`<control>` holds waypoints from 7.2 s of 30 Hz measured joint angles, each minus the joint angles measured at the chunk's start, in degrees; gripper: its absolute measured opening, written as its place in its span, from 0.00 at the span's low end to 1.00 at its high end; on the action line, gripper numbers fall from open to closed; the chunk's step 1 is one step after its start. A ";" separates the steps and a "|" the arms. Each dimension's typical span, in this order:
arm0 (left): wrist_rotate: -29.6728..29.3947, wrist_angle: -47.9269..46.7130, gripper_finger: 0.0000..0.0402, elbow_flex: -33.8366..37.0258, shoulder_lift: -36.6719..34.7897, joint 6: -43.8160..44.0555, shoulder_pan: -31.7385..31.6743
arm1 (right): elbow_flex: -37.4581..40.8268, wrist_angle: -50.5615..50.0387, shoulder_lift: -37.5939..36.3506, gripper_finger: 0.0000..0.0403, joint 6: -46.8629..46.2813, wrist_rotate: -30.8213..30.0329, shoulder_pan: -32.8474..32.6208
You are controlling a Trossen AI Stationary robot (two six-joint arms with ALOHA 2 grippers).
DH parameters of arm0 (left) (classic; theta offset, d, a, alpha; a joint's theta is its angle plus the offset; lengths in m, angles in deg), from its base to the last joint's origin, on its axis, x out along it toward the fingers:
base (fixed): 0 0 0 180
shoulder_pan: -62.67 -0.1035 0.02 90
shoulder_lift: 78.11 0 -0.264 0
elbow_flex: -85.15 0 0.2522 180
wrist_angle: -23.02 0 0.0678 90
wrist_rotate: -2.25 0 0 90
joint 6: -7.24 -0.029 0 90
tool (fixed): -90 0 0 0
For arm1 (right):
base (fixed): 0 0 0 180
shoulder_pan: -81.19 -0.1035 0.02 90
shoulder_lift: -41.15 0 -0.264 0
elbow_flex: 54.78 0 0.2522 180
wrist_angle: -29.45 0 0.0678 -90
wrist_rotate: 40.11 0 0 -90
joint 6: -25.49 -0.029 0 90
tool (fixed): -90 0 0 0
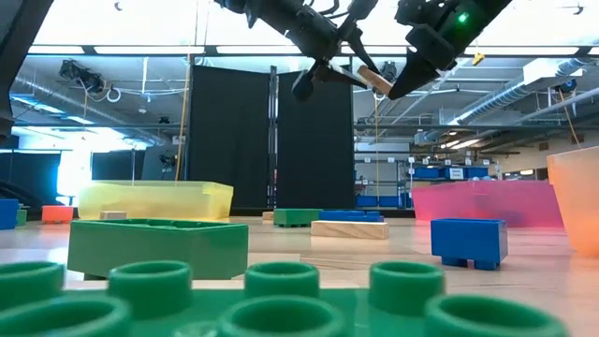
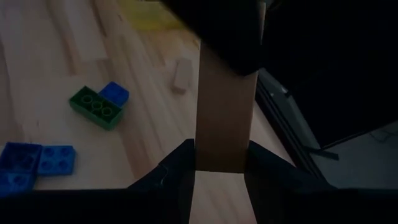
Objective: Sort blocks by size
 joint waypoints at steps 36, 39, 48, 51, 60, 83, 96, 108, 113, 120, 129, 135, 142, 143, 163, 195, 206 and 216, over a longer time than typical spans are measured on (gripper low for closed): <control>2.59 -4.65 0.15 0.05 0.03 -4.09 -2.53 | -0.04 -6.29 -0.07 0.57 -4.20 1.00 0.03; 4.85 -8.43 0.15 0.05 -0.43 -4.11 -4.67 | -0.04 -11.05 -0.07 0.62 -8.89 1.00 0.03; 8.38 -22.81 0.16 0.05 -7.24 -16.96 -12.42 | -0.04 -26.96 -0.07 0.63 -24.22 0.98 0.03; 8.60 -27.76 0.16 0.31 -9.98 -21.26 -15.91 | -0.02 -27.52 -0.07 0.62 -27.27 0.98 0.03; 12.21 -38.50 0.16 0.36 -16.04 -34.89 -26.73 | -0.02 -26.71 -0.07 0.60 -35.82 0.91 0.04; 23.48 0.44 0.17 45.02 -29.89 -23.35 -47.69 | 0.04 -25.33 -0.07 0.57 -56.96 -1.34 0.05; 17.20 0.65 0.27 49.19 -29.84 -22.32 -48.37 | 0.04 -21.88 -0.07 0.55 -58.57 -2.89 0.11; 16.49 -1.03 0.30 49.19 -29.84 -29.02 -49.81 | 0.07 -19.33 -0.07 0.55 -58.52 -3.03 0.10; 15.98 -1.45 0.30 49.15 -29.84 -34.48 -51.50 | 0.07 -19.24 -0.07 0.54 -58.51 -2.58 0.12; 14.21 -10.94 0.31 45.41 -29.82 -40.25 -52.93 | 0.07 -18.85 -0.07 0.54 -58.48 -1.02 0.11; 14.23 -14.95 0.31 40.62 -29.82 -40.75 -52.96 | 0.07 -12.61 -0.04 0.55 -55.83 -0.98 0.10; 14.44 -23.19 0.31 35.51 -29.82 -42.54 -52.94 | 0.07 -5.70 -0.04 0.57 -50.69 -2.45 1.36; 15.69 -28.07 0.30 33.12 -34.01 -44.12 -48.91 | 0.07 12.85 -0.02 0.64 -23.74 3.83 1.61; 15.49 -27.99 0.30 33.12 -35.25 -43.41 -47.83 | 0.07 15.89 -0.02 0.65 -20.14 5.42 1.61; 8.42 -34.42 0.30 33.17 -51.63 -29.80 -27.37 | -35.86 -10.93 21.44 0.78 4.17 10.81 -10.62; 3.40 -55.88 0.30 33.23 -60.11 -37.73 -19.02 | -80.67 -24.27 76.07 0.76 -46.49 29.12 -27.55; 3.21 -56.16 0.30 33.23 -61.36 -37.60 -19.02 | -80.98 -26.36 80.76 0.75 -52.25 35.31 -27.49; 3.20 -56.59 0.30 33.23 -61.34 -37.26 -19.02 | -80.74 -24.67 80.92 0.75 -50.58 32.48 -27.21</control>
